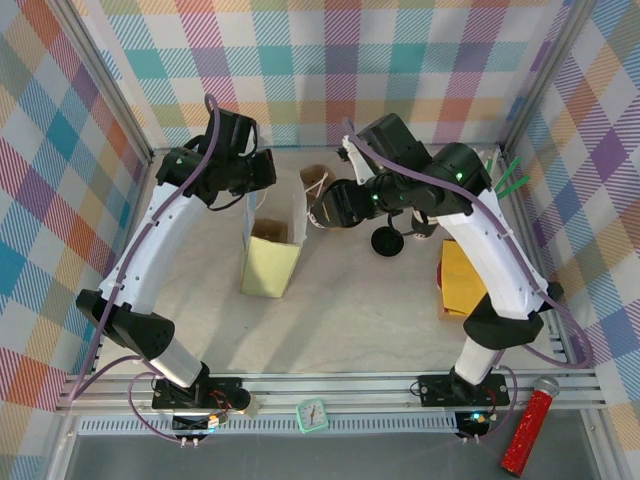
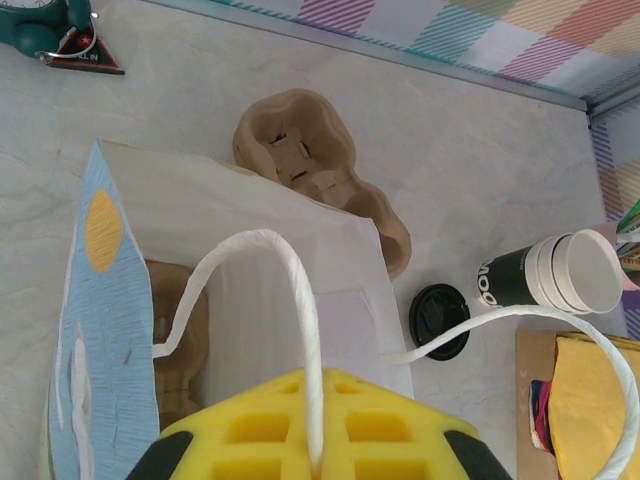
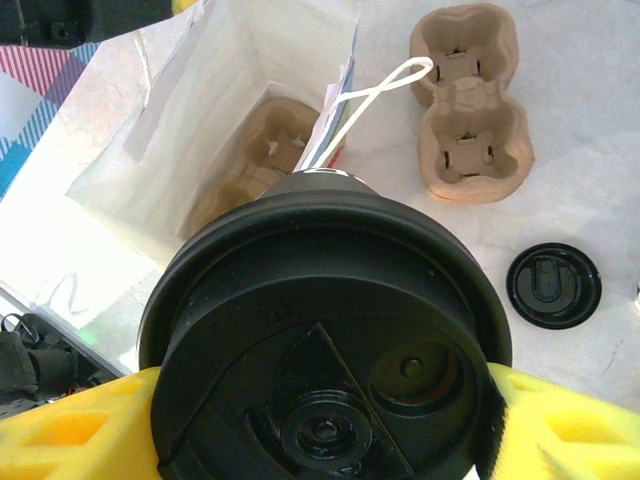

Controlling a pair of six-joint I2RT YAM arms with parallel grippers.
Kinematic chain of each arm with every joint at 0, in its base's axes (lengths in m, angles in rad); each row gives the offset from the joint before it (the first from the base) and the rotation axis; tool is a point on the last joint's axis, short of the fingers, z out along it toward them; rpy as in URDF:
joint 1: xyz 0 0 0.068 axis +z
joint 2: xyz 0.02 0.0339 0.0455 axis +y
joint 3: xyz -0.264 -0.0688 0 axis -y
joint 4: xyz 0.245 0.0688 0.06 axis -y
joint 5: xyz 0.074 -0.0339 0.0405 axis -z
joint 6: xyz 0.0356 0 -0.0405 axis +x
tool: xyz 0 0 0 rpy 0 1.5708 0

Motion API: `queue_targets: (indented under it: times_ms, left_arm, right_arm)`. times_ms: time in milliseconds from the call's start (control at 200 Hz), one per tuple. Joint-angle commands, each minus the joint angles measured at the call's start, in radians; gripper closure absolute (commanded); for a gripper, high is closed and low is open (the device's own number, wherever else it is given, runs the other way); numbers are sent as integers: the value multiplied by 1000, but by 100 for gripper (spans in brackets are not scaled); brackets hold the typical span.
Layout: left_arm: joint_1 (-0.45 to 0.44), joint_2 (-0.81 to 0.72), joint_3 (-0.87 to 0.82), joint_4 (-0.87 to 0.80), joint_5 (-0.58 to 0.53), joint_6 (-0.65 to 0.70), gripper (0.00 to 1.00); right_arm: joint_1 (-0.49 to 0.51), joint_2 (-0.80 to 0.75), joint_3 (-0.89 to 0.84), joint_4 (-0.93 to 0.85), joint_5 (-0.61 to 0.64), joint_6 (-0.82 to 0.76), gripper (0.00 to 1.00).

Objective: Pack the takeout coffee

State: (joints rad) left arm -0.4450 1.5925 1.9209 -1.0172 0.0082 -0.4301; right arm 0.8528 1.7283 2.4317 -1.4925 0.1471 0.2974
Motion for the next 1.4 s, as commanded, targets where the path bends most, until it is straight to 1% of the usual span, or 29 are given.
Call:
queue_targets:
  times_ms: [0,215,615,945,1395]
  left_arm:
    - [-9,-23,-6,17,7,-7,100]
    - [-8,-30,-14,16,1,-3,100]
    - [-9,-43,-23,16,6,-3,100]
    - [-9,-49,-26,23,18,-11,100]
    - [-9,-66,-46,35,32,-20,100]
  right_arm:
    - [12,20,34,17,-42,-6,32]
    - [33,86,106,30,-71,-4,33]
    - [62,135,116,88,-115,13,33]
    - [74,178,115,91,-119,6,33]
    - [91,238,118,81,-92,-11,34]
